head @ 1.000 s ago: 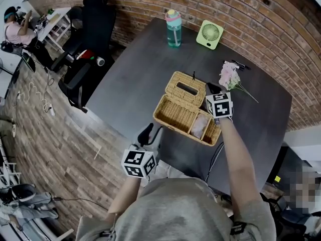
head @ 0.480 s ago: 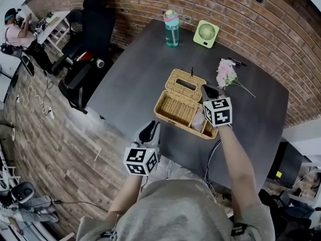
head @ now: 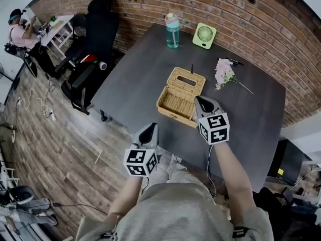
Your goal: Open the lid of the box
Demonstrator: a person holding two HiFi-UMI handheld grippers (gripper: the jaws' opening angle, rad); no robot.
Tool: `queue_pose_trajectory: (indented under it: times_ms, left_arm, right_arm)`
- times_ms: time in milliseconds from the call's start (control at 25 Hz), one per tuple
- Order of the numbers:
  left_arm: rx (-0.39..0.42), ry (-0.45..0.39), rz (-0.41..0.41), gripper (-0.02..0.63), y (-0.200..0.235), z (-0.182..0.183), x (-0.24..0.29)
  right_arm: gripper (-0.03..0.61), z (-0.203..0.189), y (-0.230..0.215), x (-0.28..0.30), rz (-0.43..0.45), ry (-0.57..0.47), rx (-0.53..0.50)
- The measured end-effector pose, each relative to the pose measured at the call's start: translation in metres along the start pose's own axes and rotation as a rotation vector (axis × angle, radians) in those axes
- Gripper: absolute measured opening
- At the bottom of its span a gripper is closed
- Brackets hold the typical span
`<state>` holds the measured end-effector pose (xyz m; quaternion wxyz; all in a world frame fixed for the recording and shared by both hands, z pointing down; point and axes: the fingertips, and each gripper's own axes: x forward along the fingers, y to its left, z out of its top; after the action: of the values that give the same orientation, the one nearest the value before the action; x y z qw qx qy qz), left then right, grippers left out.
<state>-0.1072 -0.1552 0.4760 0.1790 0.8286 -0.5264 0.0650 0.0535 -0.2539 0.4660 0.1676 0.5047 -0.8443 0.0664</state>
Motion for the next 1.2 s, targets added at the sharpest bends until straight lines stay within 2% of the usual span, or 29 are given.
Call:
queue_pose_trajectory:
  times_ms: [520,1200]
  left_arm:
    - [0.04,-0.026,-0.025,0.018,-0.031,-0.012,-0.062]
    - [0.064,-0.071,-0.063,0.017,-0.088,-0.03,-0.145]
  right_arm:
    - [0.003,-0.013,0.093,-0.101,0.068,-0.09,0.073]
    - [0.003,-0.031,0.153,-0.217,0.086,-0.201,0.039]
